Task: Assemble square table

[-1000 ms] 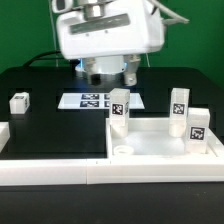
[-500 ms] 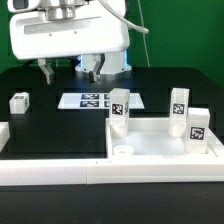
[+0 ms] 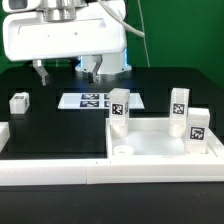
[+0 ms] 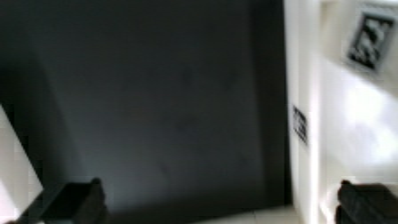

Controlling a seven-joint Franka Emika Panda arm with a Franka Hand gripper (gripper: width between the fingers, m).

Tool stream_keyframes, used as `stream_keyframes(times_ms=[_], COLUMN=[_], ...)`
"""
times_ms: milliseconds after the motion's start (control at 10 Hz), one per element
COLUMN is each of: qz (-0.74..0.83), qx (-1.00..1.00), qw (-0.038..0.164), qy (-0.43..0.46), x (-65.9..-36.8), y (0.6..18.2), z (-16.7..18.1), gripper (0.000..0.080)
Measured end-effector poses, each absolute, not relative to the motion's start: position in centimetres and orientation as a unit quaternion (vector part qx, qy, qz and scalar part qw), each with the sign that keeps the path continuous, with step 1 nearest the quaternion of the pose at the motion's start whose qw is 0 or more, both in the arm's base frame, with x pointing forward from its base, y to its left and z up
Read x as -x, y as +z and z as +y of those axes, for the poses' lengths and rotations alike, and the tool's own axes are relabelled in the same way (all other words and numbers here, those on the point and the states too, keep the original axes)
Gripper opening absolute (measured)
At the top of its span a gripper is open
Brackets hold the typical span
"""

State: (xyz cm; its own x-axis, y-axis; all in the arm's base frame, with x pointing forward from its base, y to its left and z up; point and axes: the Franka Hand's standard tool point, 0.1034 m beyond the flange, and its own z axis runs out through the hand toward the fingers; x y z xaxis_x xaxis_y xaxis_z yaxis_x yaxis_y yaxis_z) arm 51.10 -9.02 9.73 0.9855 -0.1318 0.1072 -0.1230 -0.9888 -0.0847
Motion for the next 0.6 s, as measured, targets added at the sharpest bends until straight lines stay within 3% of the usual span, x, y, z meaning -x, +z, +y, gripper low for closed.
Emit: stream_keyframes(times_ms=[100, 200, 300, 400, 600], qz=[0.037, 0.029, 0.017, 0.008, 0.015], qx=[0.998, 0.999, 0.999, 0.998, 0.990], qw=[0.017, 0.024, 0.014, 0.007, 0.030], qy=[-0.041, 0.009, 0.046, 0.059, 0.137], x=[-47.4, -44.8, -43.3, -42.6, -43.1], y=[7.5, 6.2, 5.0, 4.2, 4.5], z=[-11.8, -13.6, -16.5, -18.4, -16.5], gripper=[0.0649, 0.0649, 0.0649, 0.0649, 0.0649])
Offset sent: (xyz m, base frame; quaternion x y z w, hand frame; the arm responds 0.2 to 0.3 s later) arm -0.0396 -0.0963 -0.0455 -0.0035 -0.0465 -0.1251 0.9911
